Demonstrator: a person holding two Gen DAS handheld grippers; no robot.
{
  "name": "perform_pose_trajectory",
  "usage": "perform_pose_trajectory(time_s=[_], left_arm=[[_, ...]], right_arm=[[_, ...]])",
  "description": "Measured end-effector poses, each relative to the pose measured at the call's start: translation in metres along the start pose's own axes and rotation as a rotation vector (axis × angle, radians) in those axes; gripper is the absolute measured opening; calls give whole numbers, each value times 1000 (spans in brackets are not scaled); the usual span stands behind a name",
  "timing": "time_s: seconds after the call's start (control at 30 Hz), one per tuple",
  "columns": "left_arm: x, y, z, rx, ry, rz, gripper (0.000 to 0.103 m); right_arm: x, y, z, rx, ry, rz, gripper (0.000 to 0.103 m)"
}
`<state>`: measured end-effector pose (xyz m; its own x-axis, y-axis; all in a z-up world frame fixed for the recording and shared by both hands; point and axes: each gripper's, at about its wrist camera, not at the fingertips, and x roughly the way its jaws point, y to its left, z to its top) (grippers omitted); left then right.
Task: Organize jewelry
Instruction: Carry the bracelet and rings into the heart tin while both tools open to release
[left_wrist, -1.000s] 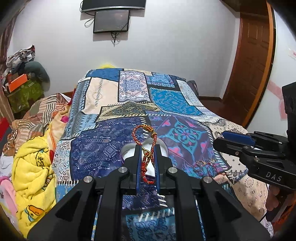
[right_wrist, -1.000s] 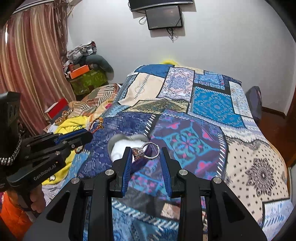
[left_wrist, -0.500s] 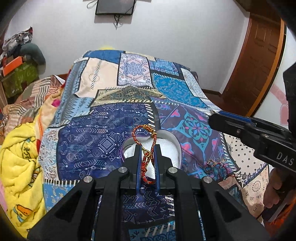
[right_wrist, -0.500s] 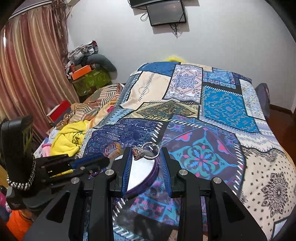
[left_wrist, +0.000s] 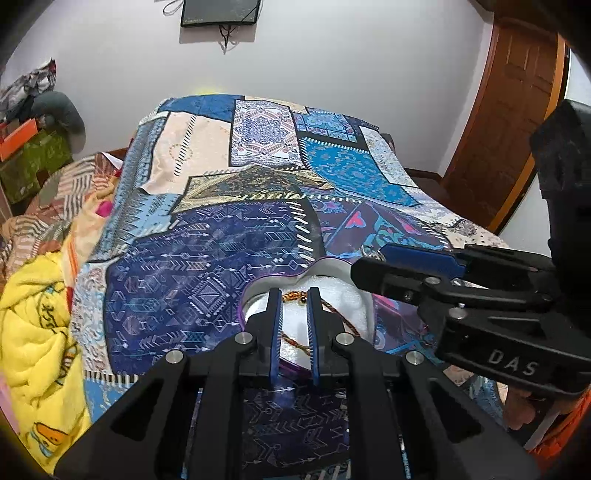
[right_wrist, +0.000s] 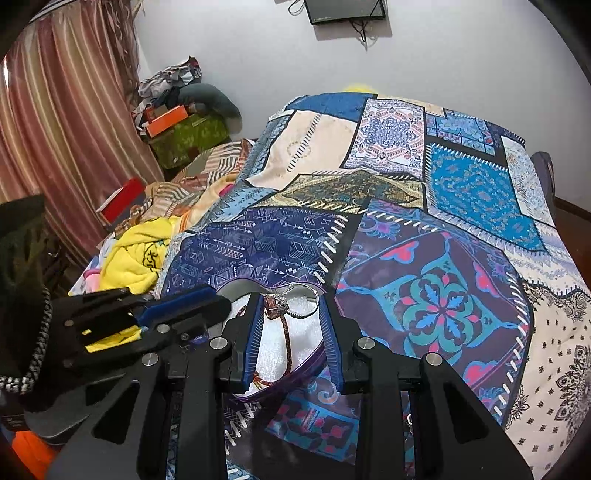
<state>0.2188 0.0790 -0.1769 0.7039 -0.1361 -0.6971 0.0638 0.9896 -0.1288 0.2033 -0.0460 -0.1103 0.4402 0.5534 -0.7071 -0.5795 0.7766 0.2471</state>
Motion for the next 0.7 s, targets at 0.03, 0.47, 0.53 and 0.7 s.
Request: perform_pose_trajectory(time_s=[0.03, 0.47, 0.53, 0.7], left_arm=[[0, 0, 1, 8, -3, 13, 11], [-15, 13, 1, -4, -29, 85, 25], [-18, 12, 2, -4, -31, 81, 25], [-27, 0, 4, 19, -42, 76, 33]], right_arm=[[2, 0, 0, 1, 5, 5, 28], [-4, 4, -1, -14, 16, 21, 28], [-10, 1, -2, -7, 7, 11, 28], [-39, -15, -4, 8, -27, -52, 28]])
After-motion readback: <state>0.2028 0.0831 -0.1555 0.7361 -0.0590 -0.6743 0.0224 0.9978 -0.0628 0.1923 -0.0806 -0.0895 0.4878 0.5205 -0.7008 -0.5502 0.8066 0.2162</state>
